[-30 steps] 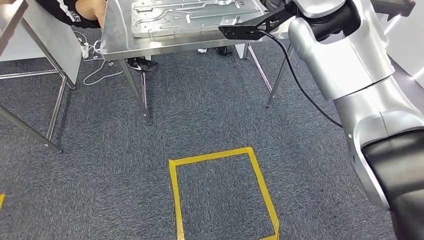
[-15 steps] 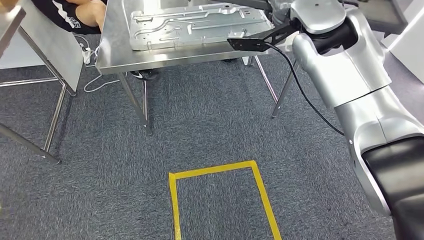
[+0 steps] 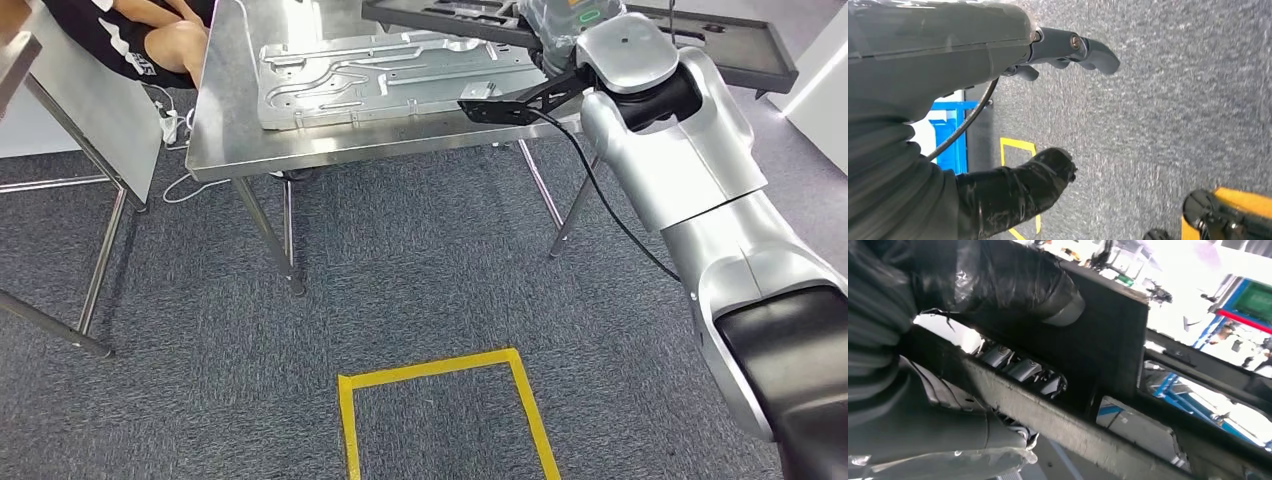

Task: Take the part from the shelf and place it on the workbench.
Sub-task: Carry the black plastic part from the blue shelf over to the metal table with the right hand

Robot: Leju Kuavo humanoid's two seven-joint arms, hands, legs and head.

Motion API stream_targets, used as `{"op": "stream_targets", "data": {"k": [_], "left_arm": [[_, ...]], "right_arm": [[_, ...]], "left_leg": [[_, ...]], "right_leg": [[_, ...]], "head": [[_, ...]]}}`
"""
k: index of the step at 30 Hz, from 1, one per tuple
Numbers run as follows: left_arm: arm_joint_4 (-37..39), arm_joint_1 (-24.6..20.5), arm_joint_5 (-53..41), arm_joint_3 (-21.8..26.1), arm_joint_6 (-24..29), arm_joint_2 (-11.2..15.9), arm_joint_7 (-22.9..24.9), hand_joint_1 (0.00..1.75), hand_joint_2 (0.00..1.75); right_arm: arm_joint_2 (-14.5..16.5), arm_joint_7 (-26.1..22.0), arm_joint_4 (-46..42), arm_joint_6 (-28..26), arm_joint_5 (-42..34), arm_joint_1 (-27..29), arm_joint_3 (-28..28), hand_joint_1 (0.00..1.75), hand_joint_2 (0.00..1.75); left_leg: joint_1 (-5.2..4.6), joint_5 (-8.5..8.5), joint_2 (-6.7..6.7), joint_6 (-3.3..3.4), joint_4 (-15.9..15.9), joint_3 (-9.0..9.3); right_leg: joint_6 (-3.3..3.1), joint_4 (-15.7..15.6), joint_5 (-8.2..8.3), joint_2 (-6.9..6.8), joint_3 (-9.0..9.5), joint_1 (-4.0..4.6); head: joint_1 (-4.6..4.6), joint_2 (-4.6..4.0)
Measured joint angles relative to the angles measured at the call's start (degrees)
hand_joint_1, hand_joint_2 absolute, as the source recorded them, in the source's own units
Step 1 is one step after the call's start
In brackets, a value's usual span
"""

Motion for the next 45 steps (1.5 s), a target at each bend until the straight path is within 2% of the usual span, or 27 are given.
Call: {"op": "stream_targets", "data": {"k": [2,4,5,6,7,9,10,11,14,16,19,20,21,22,24,26,28,30,32,34,35,36,37,39,41,44,45], "left_arm": [[-0.13,0.01,-0.01,0.01,-0.01,0.02,0.0,0.0,1.75],[-0.28,-0.15,-0.01,0.0,0.03,0.05,0.01,0.0,1.75],[-0.4,-0.22,0.01,-0.01,0.07,0.07,0.0,0.0,1.75],[-0.51,-0.29,0.09,-0.01,0.1,0.07,-0.03,0.0,1.75],[-0.57,-0.32,0.22,-0.01,0.12,0.06,-0.07,0.0,1.75],[-0.59,-0.28,0.46,0.01,0.1,0.0,-0.11,0.0,1.75],[-0.6,-0.29,0.52,0.02,0.09,-0.03,-0.12,0.0,1.75],[-0.6,-0.3,0.52,0.02,0.08,-0.04,-0.11,0.0,1.75],[-0.61,-0.37,0.52,0.03,0.02,-0.04,-0.13,0.0,1.75],[-0.61,-0.37,0.52,0.03,-0.07,-0.05,-0.13,0.0,1.75],[-0.61,-0.4,0.52,0.03,-0.14,-0.04,-0.13,0.0,1.75],[-0.61,-0.41,0.52,0.03,-0.15,-0.02,-0.13,0.0,1.75],[-0.61,-0.42,0.52,0.03,-0.19,-0.01,-0.13,0.0,1.75],[-0.61,-0.41,0.51,0.03,-0.25,-0.01,-0.13,0.0,1.75],[-0.61,-0.4,0.48,0.03,-0.37,0.06,-0.13,0.0,1.75],[-0.62,-0.35,0.4,0.03,-0.46,0.23,-0.16,0.0,1.75],[-0.66,-0.32,0.32,0.04,-0.51,0.4,-0.24,0.0,1.75],[-0.68,-0.35,0.21,0.05,-0.55,0.4,-0.29,0.0,1.75],[-0.69,-0.4,0.06,0.05,-0.58,0.36,-0.33,0.0,1.75],[-0.7,-0.46,0.0,0.05,-0.59,0.37,-0.38,0.0,1.75],[-0.7,-0.5,-0.01,0.05,-0.59,0.37,-0.41,0.0,1.75],[-0.7,-0.54,-0.02,0.05,-0.6,0.37,-0.43,0.0,1.75],[-0.7,-0.57,-0.03,0.05,-0.6,0.37,-0.45,0.0,1.75],[-0.7,-0.53,-0.08,0.05,-0.61,0.36,-0.46,0.0,1.75],[-0.7,-0.62,-0.16,0.06,-0.61,0.37,-0.5,0.0,1.75],[-0.7,-0.95,-0.34,0.06,-0.63,0.39,-0.85,0.0,1.75],[-0.7,-0.97,-0.39,0.05,-0.66,0.38,-0.97,0.0,1.75]], "right_arm": [[-0.21,-0.02,-0.03,0.01,0.04,0.0,-0.03,1.75,1.75],[-0.44,-0.09,-0.03,0.04,0.09,0.29,-0.03,1.75,1.75],[-0.55,-0.11,-0.02,0.07,0.1,0.47,-0.03,1.75,1.75],[-0.68,-0.11,-0.02,0.08,0.12,0.6,-0.03,1.75,1.75],[-0.76,-0.1,-0.02,0.09,0.14,0.64,-0.03,1.75,1.75],[-0.85,-0.11,-0.01,0.1,0.14,0.58,-0.03,1.75,1.75],[-0.87,-0.12,-0.02,0.1,0.15,0.5,-0.03,1.75,1.75],[-0.89,-0.14,-0.03,0.11,0.16,0.47,-0.03,1.75,1.75],[-0.92,-0.14,-0.06,0.11,0.31,0.45,-0.03,1.75,1.75],[-0.92,-0.11,-0.06,0.08,0.43,0.29,-0.03,1.75,1.75],[-0.92,-0.14,-0.03,0.09,0.48,0.26,-0.03,1.75,1.75],[-0.92,-0.16,-0.02,0.09,0.48,0.36,-0.03,1.75,1.75],[-0.92,-0.17,-0.02,0.09,0.49,0.44,-0.03,1.75,1.75],[-0.92,-0.15,-0.02,0.09,0.51,0.49,-0.03,1.75,1.75],[-0.93,-0.07,-0.01,0.09,0.57,0.48,-0.03,1.75,1.75],[-1.01,0.1,0.06,0.15,0.62,0.46,-0.03,1.75,1.75],[-1.06,0.27,0.16,0.27,0.59,0.61,-0.03,1.75,1.75],[-1.06,0.51,0.25,0.42,0.52,0.69,-0.09,1.75,1.75],[-1.14,0.81,0.33,0.54,0.52,0.47,-0.15,1.75,1.75],[-1.23,0.9,0.42,0.61,0.55,0.48,-0.16,1.75,1.75],[-1.26,0.88,0.51,0.63,0.55,0.6,-0.16,1.75,1.75],[-1.28,0.88,0.63,0.66,0.56,0.72,-0.16,1.75,1.75],[-1.31,0.89,0.74,0.68,0.58,0.76,-0.16,1.75,1.75],[-1.29,0.77,0.85,0.68,0.67,0.64,-0.16,1.75,1.75],[-1.26,0.21,0.85,0.65,0.84,0.45,-0.16,1.75,1.75],[-1.56,-0.25,0.89,0.56,1.11,0.39,-0.16,1.75,1.75],[-1.67,-0.24,0.88,0.52,1.18,0.35,-0.16,1.75,1.75]], "left_leg": [[0.04,-0.64,0.05,0.56,-0.3,1.07],[-0.01,-1.49,-0.02,0.84,-0.28,2.02],[-0.03,-1.95,-0.15,0.85,-0.23,2.55],[-0.04,-2.42,-0.3,0.81,-0.15,3.12],[-0.03,-2.97,-0.44,0.73,-0.06,3.76],[-0.09,-4.02,-0.57,0.44,0.19,4.79],[-0.14,-4.42,-0.62,0.23,0.3,5.02],[-0.2,-4.69,-0.66,-0.06,0.37,5.11],[-0.28,-5.16,-0.7,-0.91,0.63,5.26],[-0.15,-7.01,-0.51,-1.41,3.2,4.21],[0.04,-11.88,-0.33,-2.09,13.65,-1.21],[0.05,-12.42,-0.33,-2.21,15.86,-2.64],[0.05,-11.74,-0.33,-2.21,15.85,-3.06],[0.05,-10.01,-0.33,-2.09,13.65,-2.4],[-0.09,-5.66,-0.36,-1.54,5.89,0.74],[-0.45,-4.46,-0.7,-0.97,1.2,2.71],[-0.67,-4.31,-0.82,-0.51,0.6,2.98],[-0.32,-3.01,-0.04,-0.02,-0.12,3.4],[-0.05,-2.56,0.98,0.39,-0.81,3.72],[-0.15,-2.61,1.89,0.62,-0.81,3.72],[-0.18,-2.7,2.35,0.64,-0.72,3.72],[-0.18,-2.85,2.81,0.63,-0.58,3.73],[-0.17,-3.04,3.24,0.54,-0.38,3.76],[-0.17,-3.61,3.86,0.12,0.24,3.74],[-0.33,-4.11,4.26,-0.49,0.95,3.53],[-0.45,-4.22,4.68,-1.27,0.98,3.45],[-0.36,-4.63,4.25,-1.55,1.29,3.34]], "right_leg": [[0.37,6.49,-1.41,-0.15,-3.87,-0.14],[0.66,12.94,-4.34,-0.18,-8.55,-0.22],[0.7,14.11,-5.03,-0.18,-10.06,-0.26],[0.64,13.39,-4.43,-0.18,-10.67,-0.28],[0.5,10.7,-2.33,-0.19,-10.31,-0.28],[0.09,2.84,3.59,-0.26,-8.2,-0.13],[-0.13,-0.03,5.42,-0.27,-7.32,0.05],[-0.35,-1.58,6.43,-0.28,-6.9,0.23],[-1.04,-2.3,6.72,-0.28,-6.31,0.24],[-1.51,-2.63,6.66,-0.3,-5.77,0.05],[-2.08,-2.59,6.32,-0.25,-5.56,0.17],[-2.17,-2.51,6.2,-0.22,-5.53,0.23],[-2.21,-2.41,6.07,-0.19,-5.48,0.27],[-2.2,-2.31,5.96,-0.15,-5.38,0.29],[-2.1,-2.17,5.76,-0.02,-5.14,0.41],[-1.74,-2.07,5.75,0.32,-5.26,0.46],[-1.15,-1.99,5.86,0.81,-5.49,0.44],[-0.59,-1.36,5.33,0.96,-5.8,0.5],[-0.07,2.61,2.8,0.58,-7.64,0.43],[0.47,10.01,-0.57,0.23,-11.07,0.11],[0.72,12.8,-1.35,0.14,-12.37,-0.1],[0.91,13.77,-1.17,-0.01,-12.82,-0.3],[1.05,12.36,0.04,-0.31,-12.09,-0.47],[1.14,5.26,3.18,-1.51,-8.32,-0.63],[0.77,0.04,4.53,-2.25,-5.61,-0.41],[-0.23,-0.93,4.5,-1.88,-5.32,-0.09],[-0.58,-1.19,4.62,-1.75,-5.21,-0.14]], "head": [[0.01,0.0],[0.01,0.0],[0.01,0.0],[0.01,0.0],[0.01,0.0],[0.01,0.0],[0.01,0.0],[0.01,0.0],[0.01,0.0],[0.01,0.0],[0.01,0.0],[0.01,0.0],[0.01,0.0],[0.01,0.0],[0.01,0.0],[0.02,0.0],[0.02,0.0],[0.03,0.0],[0.04,0.0],[0.05,0.0],[0.05,0.0],[0.05,0.0],[0.05,0.0],[0.05,0.0],[0.03,0.0],[0.02,0.0],[0.02,0.0]]}}
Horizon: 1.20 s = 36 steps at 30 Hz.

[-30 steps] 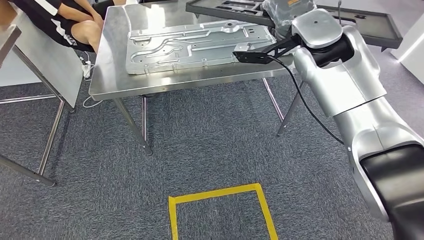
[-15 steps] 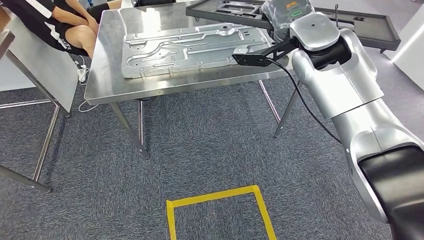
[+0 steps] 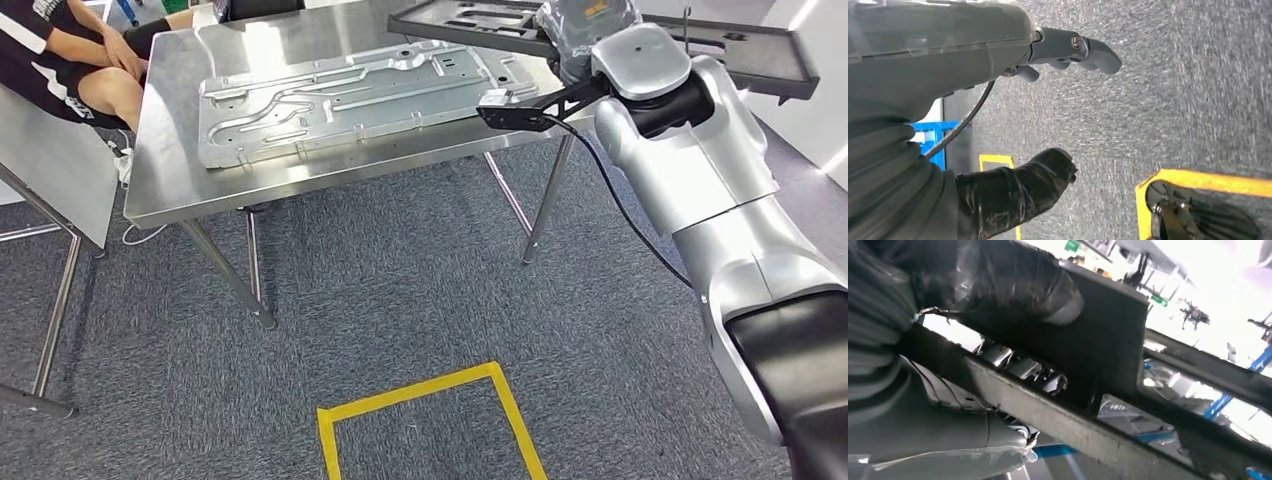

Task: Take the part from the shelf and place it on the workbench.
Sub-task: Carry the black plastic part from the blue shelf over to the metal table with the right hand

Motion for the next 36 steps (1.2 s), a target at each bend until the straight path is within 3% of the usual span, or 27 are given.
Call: {"op": "stream_targets", "data": {"k": [2,4,5,6,7,9,11,14,16,18,20,21,22,23,25,27,31,33,35,36], "left_arm": [[0.0,0.14,-0.08,-0.01,-0.05,-0.03,-0.1,0.0,1.75],[0.0,0.36,-0.1,-0.01,-0.08,-0.04,-0.1,0.0,1.75],[0.0,0.43,-0.1,-0.01,-0.08,-0.04,-0.1,0.0,1.75],[0.0,0.48,-0.11,-0.01,-0.08,-0.04,-0.1,0.0,1.75],[0.0,0.52,-0.11,0.0,-0.08,-0.04,-0.1,0.0,1.75],[0.0,0.59,-0.11,0.01,-0.08,-0.02,-0.1,0.0,1.75],[0.0,0.59,-0.11,0.02,-0.08,0.02,-0.1,0.0,1.75],[-0.01,0.46,-0.11,0.02,-0.08,0.05,-0.12,0.0,1.75],[-0.02,0.44,-0.11,0.02,-0.08,0.04,-0.13,0.0,1.75],[-0.02,0.51,-0.11,0.03,-0.08,0.03,-0.13,0.0,1.75],[-0.02,0.55,-0.11,0.04,-0.08,0.03,-0.13,0.0,1.75],[-0.02,0.53,-0.11,0.04,-0.08,0.04,-0.13,0.0,1.75],[-0.02,0.5,-0.11,0.04,-0.08,0.04,-0.13,0.0,1.75],[-0.02,0.49,-0.11,0.04,-0.08,0.05,-0.13,0.0,1.75],[-0.02,0.5,-0.11,0.04,-0.08,0.04,-0.13,0.0,1.75],[-0.02,0.52,-0.11,0.04,-0.09,0.03,-0.13,0.0,1.75],[-0.02,0.49,-0.13,0.04,-0.08,-0.02,-0.1,0.0,1.75],[-0.02,0.53,-0.16,0.04,-0.07,-0.09,-0.05,0.0,1.75],[-0.02,0.56,-0.19,0.04,-0.03,-0.11,-0.02,0.0,1.75],[-0.02,0.56,-0.2,0.04,-0.01,-0.12,-0.02,0.0,1.75]], "right_arm": [[0.02,-0.01,-0.05,-0.08,0.09,-0.08,0.0,1.75,1.75],[0.17,-0.05,-0.05,-0.1,0.13,-0.02,0.0,1.75,1.75],[0.22,-0.06,-0.05,-0.1,0.11,0.07,0.0,1.75,1.75],[0.26,-0.09,-0.04,-0.09,0.07,0.15,0.0,1.75,1.75],[0.27,-0.11,-0.04,-0.09,0.02,0.21,0.0,1.75,1.75],[0.28,-0.14,-0.06,-0.09,-0.06,0.21,0.0,1.75,1.75],[0.29,-0.15,-0.07,-0.1,-0.07,0.14,0.0,1.75,1.75],[0.29,-0.19,-0.07,-0.09,-0.11,0.18,0.0,1.75,1.75],[0.25,-0.21,-0.07,-0.09,-0.14,0.12,0.0,1.75,1.75],[0.19,-0.22,-0.07,-0.11,-0.15,-0.03,0.0,1.75,1.75],[0.15,-0.32,-0.03,-0.11,-0.18,0.04,0.0,1.75,1.75],[0.12,-0.37,-0.01,-0.1,-0.19,0.16,0.0,1.75,1.75],[0.07,-0.42,0.01,-0.1,-0.19,0.27,0.0,1.75,1.75],[0.03,-0.42,0.02,-0.1,-0.19,0.31,0.0,1.75,1.75],[0.03,-0.44,0.0,-0.11,-0.2,0.2,0.0,1.75,1.75],[0.05,-0.47,-0.01,-0.14,-0.2,0.08,0.0,1.75,1.75],[0.1,-0.11,-0.01,-0.14,0.6,0.1,0.0,1.75,1.75],[0.24,0.15,-0.02,-0.17,1.06,0.03,0.0,1.75,1.75],[0.33,0.16,-0.01,-0.19,1.23,0.12,0.01,1.75,1.75],[0.36,0.16,-0.01,-0.19,1.27,0.24,0.02,1.75,1.75]], "left_leg": [[0.3,-2.46,-1.78,-0.47,3.63,-1.54],[0.47,-6.01,-3.44,-0.77,11.1,-4.98],[0.47,-7.04,-3.73,-0.86,14.37,-6.63],[0.47,-7.01,-3.82,-0.87,15.86,-7.52],[0.47,-5.83,-3.84,-0.8,15.08,-7.33],[0.46,-1.55,-3.99,-0.42,8.02,-4.34],[0.29,0.9,-4.31,-0.02,1.56,-1.41],[0.05,1.04,-4.42,0.52,-0.28,-0.75],[0.26,1.45,-4.21,1.09,-0.86,-0.55],[0.42,1.69,-3.92,1.56,-1.27,-0.35],[0.4,1.63,-3.81,1.77,-1.17,-0.35],[0.4,1.56,-3.8,1.82,-1.07,-0.35],[0.4,1.46,-3.82,1.83,-0.91,-0.34],[0.4,1.3,-3.85,1.81,-0.72,-0.31],[0.3,0.86,-3.87,1.54,-0.25,-0.32],[0.14,0.62,-3.85,1.09,0.09,-0.51],[0.12,-0.03,-4.08,0.18,0.69,-0.93],[0.25,-2.72,-4.13,-0.28,5.2,-2.93],[0.32,-5.83,-4.13,-0.61,12.54,-6.55],[0.35,-6.37,-4.12,-0.69,14.98,-7.89]], "right_leg": [[-0.68,-0.5,0.23,0.29,0.27,-0.23],[-1.02,-0.54,0.19,0.65,0.33,-0.11],[-1.08,-0.52,0.14,0.88,0.33,-0.02],[-1.11,-0.48,0.12,1.1,0.35,0.05],[-1.12,-0.43,0.08,1.33,0.4,0.09],[-1.05,-0.31,-0.05,1.71,0.58,0.12],[-0.76,-0.12,-0.16,2.0,0.47,0.26],[0.0,-0.18,0.11,2.19,0.05,0.25],[0.49,0.78,-0.7,2.03,-0.46,0.22],[0.84,5.85,-3.68,1.82,-2.73,0.15],[1.07,13.19,-6.76,1.76,-6.11,0.07],[1.14,15.24,-7.1,1.75,-7.11,0.0],[1.14,15.27,-6.41,1.72,-7.17,-0.08],[1.08,13.03,-4.79,1.66,-6.12,-0.15],[0.81,5.44,-1.46,1.36,-2.38,-0.04],[0.5,0.99,-0.38,1.18,-0.19,0.24],[-0.45,-0.1,-0.23,0.89,0.28,0.15],[-1.04,-0.66,-0.04,0.53,0.63,0.0],[-1.32,-0.72,-0.1,0.15,0.7,0.16],[-1.39,-0.69,-0.16,-0.1,0.71,0.25]], "head": [[-0.01,0.0],[-0.01,0.0],[-0.01,0.0],[-0.01,0.0],[-0.01,0.0],[-0.01,0.0],[-0.01,0.0],[-0.01,0.0],[0.0,0.0],[0.01,0.0],[0.01,0.0],[0.01,0.0],[0.01,0.0],[0.01,0.0],[0.01,0.0],[0.0,0.0],[-0.01,0.0],[-0.01,0.0],[-0.01,0.0],[-0.01,0.0]]}}
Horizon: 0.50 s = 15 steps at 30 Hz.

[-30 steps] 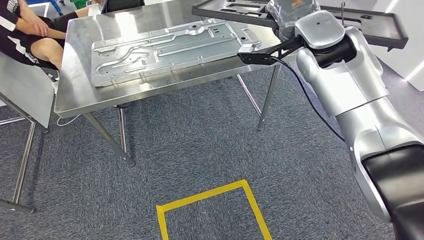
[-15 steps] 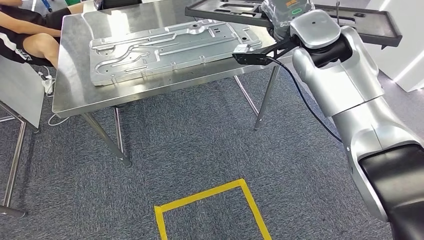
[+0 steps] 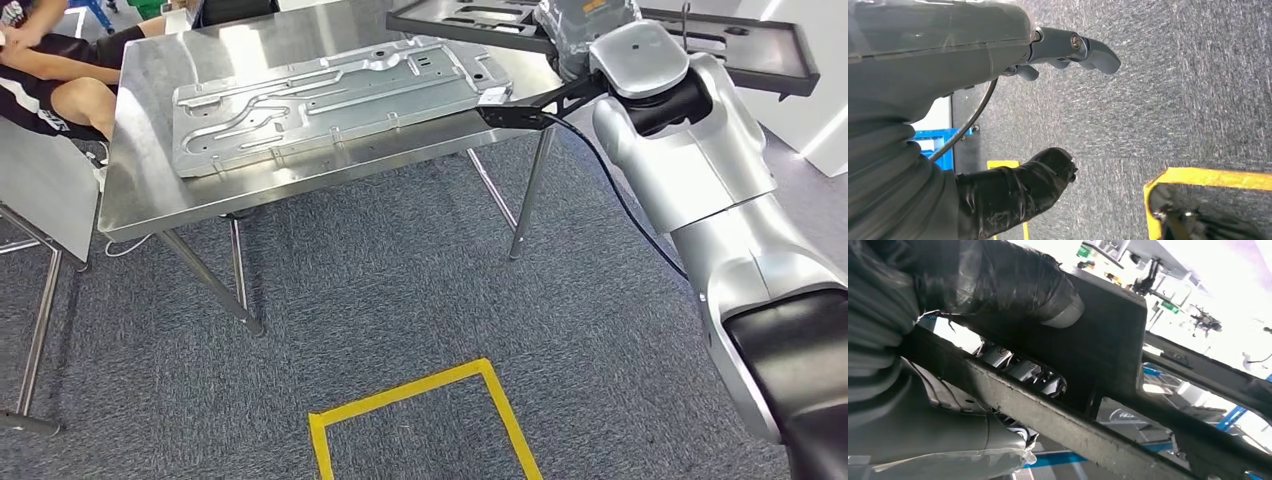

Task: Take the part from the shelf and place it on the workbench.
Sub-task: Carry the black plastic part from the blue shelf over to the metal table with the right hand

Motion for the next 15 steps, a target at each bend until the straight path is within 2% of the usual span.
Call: {"op": "stream_targets", "data": {"k": [1,2,3,5,6,7,9,10,11,13,14,15], "left_arm": [[0.0,0.0,0.0,0.0,0.01,-0.02,0.01,0.0,1.75],[0.0,0.0,0.0,0.0,0.02,-0.04,0.01,0.0,1.75],[0.0,-0.01,-0.01,0.0,0.02,-0.06,0.02,0.0,1.75],[-0.01,-0.04,-0.01,0.01,0.05,-0.07,0.02,0.0,1.75],[-0.03,-0.08,-0.01,0.01,0.07,-0.06,0.02,0.0,1.75],[-0.05,-0.11,-0.01,0.02,0.08,-0.05,0.03,0.0,1.75],[-0.14,-0.13,-0.02,0.02,0.08,-0.06,0.07,0.0,1.75],[-0.18,-0.14,-0.02,0.02,0.08,-0.08,0.09,0.0,1.75],[-0.21,-0.14,-0.02,0.02,0.08,-0.1,0.13,0.0,1.75],[-0.22,-0.16,-0.02,0.02,0.08,-0.14,0.17,0.0,1.75],[-0.22,-0.16,-0.01,0.03,0.08,-0.15,0.2,0.0,1.75],[-0.22,-0.15,-0.01,0.04,0.08,-0.15,0.2,0.0,1.75]], "right_arm": [[0.01,0.0,0.01,0.0,0.03,0.11,0.01,1.75,1.75],[0.02,0.0,0.0,0.0,0.04,0.17,0.01,1.75,1.75],[0.03,0.0,-0.01,0.01,0.04,0.19,0.01,1.75,1.75],[0.01,0.0,-0.01,0.02,0.04,0.15,0.0,1.75,1.75],[-0.02,0.0,-0.01,0.03,0.05,0.15,0.01,1.75,1.75],[-0.04,-0.01,0.0,0.03,0.05,0.17,0.01,1.75,1.75],[-0.04,-0.03,0.0,0.03,0.06,0.21,0.02,1.75,1.75],[-0.03,-0.04,-0.01,0.03,0.06,0.21,0.02,1.75,1.75],[-0.07,-0.03,-0.01,0.03,0.07,0.18,0.01,1.75,1.75],[-0.15,-0.03,-0.01,0.08,0.08,0.21,0.01,1.75,1.75],[-0.2,-0.03,0.01,0.11,0.08,0.31,0.02,1.75,1.75],[-0.22,-0.04,0.02,0.15,0.1,0.48,0.03,1.75,1.75]], "left_leg": [[0.02,0.54,0.04,-0.02,0.44,-0.41],[0.02,2.08,0.17,0.03,-1.35,0.29],[0.01,4.28,0.65,0.16,-5.04,2.02],[-0.38,7.14,2.41,0.56,-12.29,5.45],[-0.61,7.68,2.98,0.83,-14.31,6.33],[-0.83,7.63,3.06,1.08,-14.96,6.5],[-0.76,8.01,1.99,1.69,-15.35,6.47],[-0.64,8.22,1.5,2.0,-15.58,6.58],[-0.5,8.42,1.04,2.31,-15.81,6.68],[-0.39,8.64,0.08,2.68,-15.97,6.73],[-0.38,8.67,-0.49,2.75,-15.9,6.68],[-0.38,8.67,-1.13,2.78,-15.81,6.65]], "right_leg": [[-0.03,0.04,-0.06,-0.3,0.01,0.07],[-0.02,0.11,-0.14,-0.61,0.06,0.11],[0.03,0.21,-0.26,-0.93,0.14,0.15],[0.3,0.44,-0.54,-1.55,0.25,0.38],[0.47,0.54,-0.63,-1.92,0.23,0.53],[0.64,0.57,-0.66,-2.35,0.21,0.64],[1.11,0.62,-0.81,-3.08,0.23,0.63],[1.4,1.05,-1.25,-2.66,0.12,0.5],[1.7,2.52,-2.31,-1.78,-0.46,0.36],[2.17,8.78,-5.72,0.28,-3.18,0.07],[2.32,12.75,-7.39,0.72,-4.99,0.0],[2.44,15.72,-8.25,0.82,-6.39,-0.07]], "head": [[0.0,0.0],[0.0,0.0],[0.0,0.0],[0.0,0.0],[0.0,0.0],[0.0,0.0],[0.0,0.0],[0.0,0.0],[0.0,0.0],[0.0,0.0],[0.0,0.0],[0.0,0.0]]}}
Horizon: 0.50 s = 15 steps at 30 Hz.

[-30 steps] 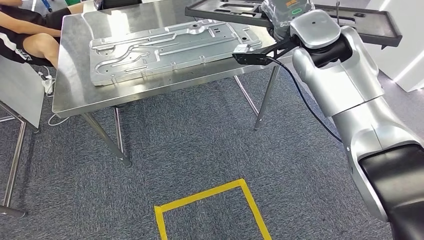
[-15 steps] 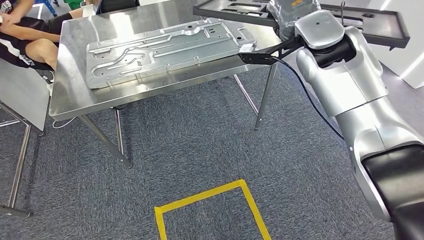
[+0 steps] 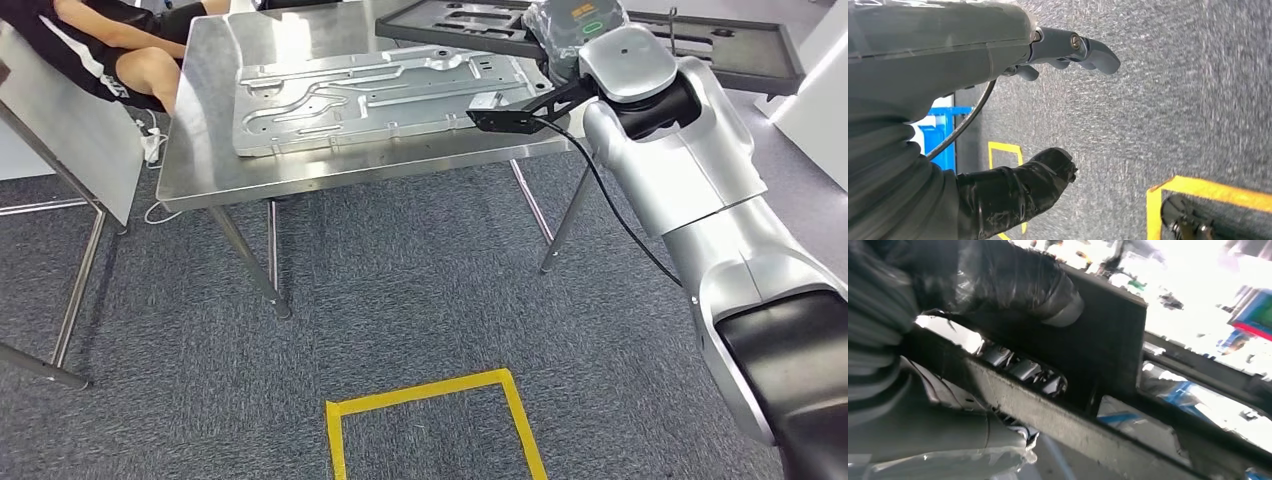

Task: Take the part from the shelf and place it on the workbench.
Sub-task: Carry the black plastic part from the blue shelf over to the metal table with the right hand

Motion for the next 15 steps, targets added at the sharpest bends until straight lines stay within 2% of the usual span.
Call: {"op": "stream_targets", "data": {"k": [1,2,3,5,6,7,9,10,12,13,14,15], "left_arm": [[-0.02,0.0,0.01,0.02,0.0,-0.01,0.0,0.0,1.75],[-0.03,0.0,0.01,0.05,0.0,-0.01,0.0,0.0,1.75],[-0.06,0.0,0.0,0.09,0.0,-0.01,0.0,0.0,1.75],[-0.07,-0.02,-0.01,0.19,-0.01,-0.05,0.0,0.0,1.75],[-0.08,-0.04,-0.01,0.22,-0.01,-0.08,0.01,0.0,1.75],[-0.09,-0.02,-0.01,0.25,-0.02,-0.1,0.01,0.0,1.75],[-0.14,0.09,-0.02,0.28,-0.02,-0.08,0.02,0.0,1.75],[-0.16,0.14,-0.03,0.28,-0.03,-0.12,0.03,0.0,1.75],[-0.22,0.13,-0.06,0.29,-0.04,-0.19,0.05,0.0,1.75],[-0.22,0.12,-0.07,0.29,-0.04,-0.23,0.06,0.0,1.75],[-0.23,0.11,-0.1,0.29,-0.04,-0.21,0.07,0.0,1.75],[-0.23,0.11,-0.15,0.29,-0.04,-0.19,0.07,0.0,1.75]], "right_arm": [[-0.03,-0.01,0.02,0.03,0.02,0.16,0.01,1.75,1.75],[-0.05,-0.01,0.03,0.03,0.03,0.25,0.01,1.75,1.75],[-0.08,-0.01,0.04,0.03,0.05,0.25,0.02,1.75,1.75],[-0.08,-0.01,0.04,0.01,0.08,0.11,0.02,1.75,1.75],[-0.08,-0.02,0.04,-0.01,0.09,0.02,0.02,1.75,1.75],[-0.08,-0.02,0.04,-0.02,0.11,-0.02,0.02,1.75,1.75],[-0.07,-0.05,0.04,-0.05,0.13,-0.04,0.02,1.75,1.75],[-0.05,-0.07,0.03,-0.07,0.14,-0.03,0.02,1.75,1.75],[-0.05,-0.48,0.01,-0.07,-0.03,-0.14,0.02,1.75,1.75],[-0.06,-0.82,0.02,-0.07,-0.26,-0.2,0.02,1.75,1.75],[-0.08,-1.22,0.04,-0.08,-0.58,-0.23,0.02,1.75,1.75],[-0.09,-1.55,0.06,-0.1,-0.88,-0.19,0.02,1.75,1.75]], "left_leg": [[0.01,-0.02,-0.71,0.0,0.12,-0.03],[0.03,-0.06,-1.47,-0.02,0.28,-0.04],[0.05,-0.14,-2.23,-0.1,0.46,-0.03],[0.11,-0.32,-3.57,-0.43,0.95,-0.33],[0.23,-0.31,-4.16,-0.72,1.13,-0.65],[0.39,-0.22,-4.72,-1.05,1.2,-1.0],[0.68,0.11,-6.0,-1.85,0.99,-1.47],[0.62,-0.06,-5.67,-2.19,1.18,-1.67],[0.46,-2.03,-3.02,-2.71,4.19,-3.05],[0.48,-3.76,-1.2,-2.91,7.41,-4.48],[0.59,-5.5,-0.13,-3.12,11.24,-6.24],[0.69,-6.68,0.38,-3.32,14.53,-7.78]], "right_leg": [[0.06,1.2,0.16,0.04,-0.63,-0.09],[0.07,0.14,1.41,0.13,-0.19,-0.22],[0.04,-2.97,3.45,0.49,1.22,-0.37],[-0.07,-10.45,6.56,2.93,4.68,-0.78],[-0.1,-12.82,7.17,4.0,5.78,-0.82],[-0.14,-13.86,7.08,4.7,6.25,-0.77],[-0.39,-14.45,7.13,3.72,6.5,-0.64],[-0.7,-14.9,7.27,3.01,6.75,-0.74],[-1.37,-15.75,7.59,1.76,7.26,-0.95],[-1.6,-15.92,7.65,1.3,7.39,-0.82],[-1.71,-15.96,7.66,0.88,7.41,-0.72],[-1.73,-15.94,7.63,0.46,7.4,-0.65]], "head": [[0.0,0.0],[0.0,0.0],[0.0,0.0],[0.0,0.0],[0.0,0.0],[0.0,0.0],[-0.01,0.0],[0.0,0.0],[-0.08,0.0],[-0.12,0.0],[-0.15,0.0],[-0.15,0.0]]}}
